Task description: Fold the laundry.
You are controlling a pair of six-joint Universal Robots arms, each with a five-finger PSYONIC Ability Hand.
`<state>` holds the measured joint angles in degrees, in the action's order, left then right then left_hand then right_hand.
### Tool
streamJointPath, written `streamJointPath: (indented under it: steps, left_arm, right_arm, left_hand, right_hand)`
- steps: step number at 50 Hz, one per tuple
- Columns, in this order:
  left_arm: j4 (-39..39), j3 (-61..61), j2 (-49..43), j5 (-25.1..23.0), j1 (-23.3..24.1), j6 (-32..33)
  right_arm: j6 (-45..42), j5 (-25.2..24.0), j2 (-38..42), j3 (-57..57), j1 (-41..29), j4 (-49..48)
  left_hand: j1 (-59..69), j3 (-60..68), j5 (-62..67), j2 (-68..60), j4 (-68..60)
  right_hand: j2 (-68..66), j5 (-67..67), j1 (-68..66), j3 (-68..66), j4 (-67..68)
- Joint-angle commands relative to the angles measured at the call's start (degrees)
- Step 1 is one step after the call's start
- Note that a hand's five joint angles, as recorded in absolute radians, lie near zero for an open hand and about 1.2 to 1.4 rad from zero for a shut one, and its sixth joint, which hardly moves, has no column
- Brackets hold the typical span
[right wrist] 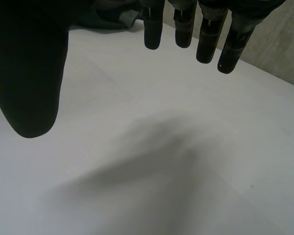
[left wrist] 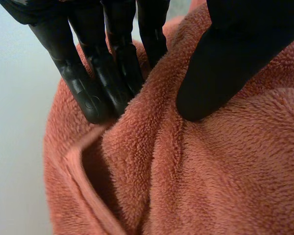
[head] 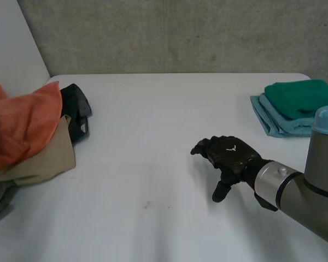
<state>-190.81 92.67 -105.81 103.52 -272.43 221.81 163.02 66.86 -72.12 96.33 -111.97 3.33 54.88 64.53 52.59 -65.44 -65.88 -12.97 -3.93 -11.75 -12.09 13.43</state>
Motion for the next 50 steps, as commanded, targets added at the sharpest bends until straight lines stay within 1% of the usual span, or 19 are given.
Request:
streamJointPath:
  steps: [1,2,5,9,11,13,15,16,18,21,22,23,30,33,36,39,44,46,50]
  left_arm:
    - [-0.17,-3.02,1.92,0.1,9.27,-2.34]
    - [-0.18,-3.8,2.18,0.19,11.63,-3.82]
    - [-0.09,-5.39,2.62,0.28,15.86,-6.82]
    - [0.0,-7.67,4.2,0.19,26.83,-14.36]
    - [0.0,-7.85,4.29,-0.07,30.1,-16.48]
    - [-0.09,-8.12,3.77,-0.42,35.72,-19.56]
    - [-0.18,-8.03,3.24,-0.51,38.71,-21.06]
    - [-0.35,-7.86,1.76,-0.6,41.6,-21.76]
    - [-0.53,-8.12,-0.97,-0.6,44.08,-21.85]
    - [0.0,-8.12,-5.98,-0.51,47.86,-21.59]
    - [0.09,-8.03,-6.34,-0.43,48.48,-21.5]
    - [0.26,-7.77,-6.43,-0.16,49.35,-21.33]
    - [1.67,-6.19,-3.89,0.28,49.01,-20.98]
    - [2.55,-4.61,-0.55,0.28,46.65,-21.24]
    - [4.04,-3.02,2.88,0.28,42.43,-22.03]
    - [6.14,-1.1,5.34,0.19,39.62,-23.52]
    - [8.96,1.28,6.58,-0.07,37.5,-24.58]
    - [9.58,2.16,6.58,-0.25,36.45,-24.32]
    - [11.42,3.57,5.79,-0.6,33.02,-23.7]
  right_arm:
    - [0.02,0.02,-0.39,0.0,0.08,-0.16]
    - [0.02,0.02,-0.48,0.0,0.08,-0.16]
    - [0.02,0.02,-1.0,-0.18,0.17,-0.16]
    - [0.02,0.37,-1.88,-0.27,1.31,-0.25]
    - [0.19,0.99,-2.67,-0.35,2.45,-0.6]
    - [0.45,1.51,-3.29,-0.35,3.42,-1.39]
    - [0.98,2.39,-3.9,-0.35,4.29,-2.35]
    - [1.07,2.83,-3.99,-0.35,4.56,-2.62]
    - [0.98,4.23,-4.34,-0.35,5.0,-3.15]
    - [0.98,5.73,-4.52,-0.35,5.18,-3.24]
    - [0.98,6.26,-4.61,-0.35,5.18,-3.33]
    - [0.9,6.52,-4.52,-0.44,5.18,-3.33]
    - [0.02,6.0,-4.78,-0.79,5.18,-3.24]
    - [0.02,5.91,-4.7,-1.32,5.09,-3.15]
    - [-0.68,5.73,-4.79,-2.02,4.39,-2.63]
    - [-3.49,4.68,-4.7,-2.2,4.12,-1.31]
    - [-8.77,3.36,-4.52,-1.67,2.9,3.78]
    - [-9.3,2.48,-4.35,-1.41,0.71,6.07]
    - [-9.39,2.57,-4.08,-0.71,-3.43,6.25]
  left_hand:
    - [25.12,15.47,17.41,-14.56,-14.12]
    - [25.12,15.47,17.41,-14.56,-14.12]
    - [25.12,15.47,17.41,-14.56,-14.12]
    - [25.12,15.47,17.41,-14.56,-14.12]
    - [25.12,15.47,17.41,-14.56,-14.12]
    - [25.12,15.47,17.41,-14.56,-14.12]
    - [25.12,15.47,17.41,-14.56,-14.12]
    - [25.12,15.47,17.41,-14.56,-14.12]
    - [25.12,15.47,17.41,-14.56,-14.12]
    - [-29.68,-39.33,-37.39,40.24,40.68]
    - [-38.69,-48.34,-46.4,49.25,49.69]
    - [-42.94,-52.59,-50.65,53.5,53.94]
    - [-44.84,-54.49,-52.55,55.39,55.83]
    - [-44.0,-53.65,-51.71,54.56,54.99]
    - [-43.49,-53.14,-51.2,54.05,54.49]
    - [-43.32,-52.97,-51.03,53.88,54.32]
    - [-41.98,-51.63,-49.69,52.53,52.97]
    - [-41.98,-51.63,-49.69,52.53,52.97]
    - [-41.98,-51.63,-49.69,52.53,52.97]
  right_hand:
    - [2.97,3.93,1.75,2.09,-3.43]
    - [2.97,3.93,1.75,2.09,-3.43]
    - [2.97,3.93,1.75,2.09,-3.43]
    - [2.97,3.93,1.75,2.09,-3.43]
    - [2.97,3.93,1.75,2.09,-3.43]
    - [2.97,3.93,1.75,2.09,-3.43]
    - [2.97,3.93,1.75,2.09,-3.43]
    - [2.97,3.93,1.75,2.09,-3.43]
    - [2.97,3.93,1.75,2.09,-3.43]
    - [2.97,3.93,1.75,2.09,-3.43]
    - [2.97,3.93,1.75,2.09,-3.43]
    - [2.97,3.93,1.75,2.09,-3.43]
    - [2.97,3.93,1.75,2.09,-3.43]
    - [2.97,3.93,1.75,2.09,-3.43]
    - [2.97,3.93,1.75,2.09,-3.43]
    - [2.97,3.93,1.75,2.09,-3.43]
    - [2.97,3.93,1.75,2.09,-3.43]
    - [2.97,3.93,1.75,2.09,-3.43]
    - [2.97,3.93,1.75,2.09,-3.43]
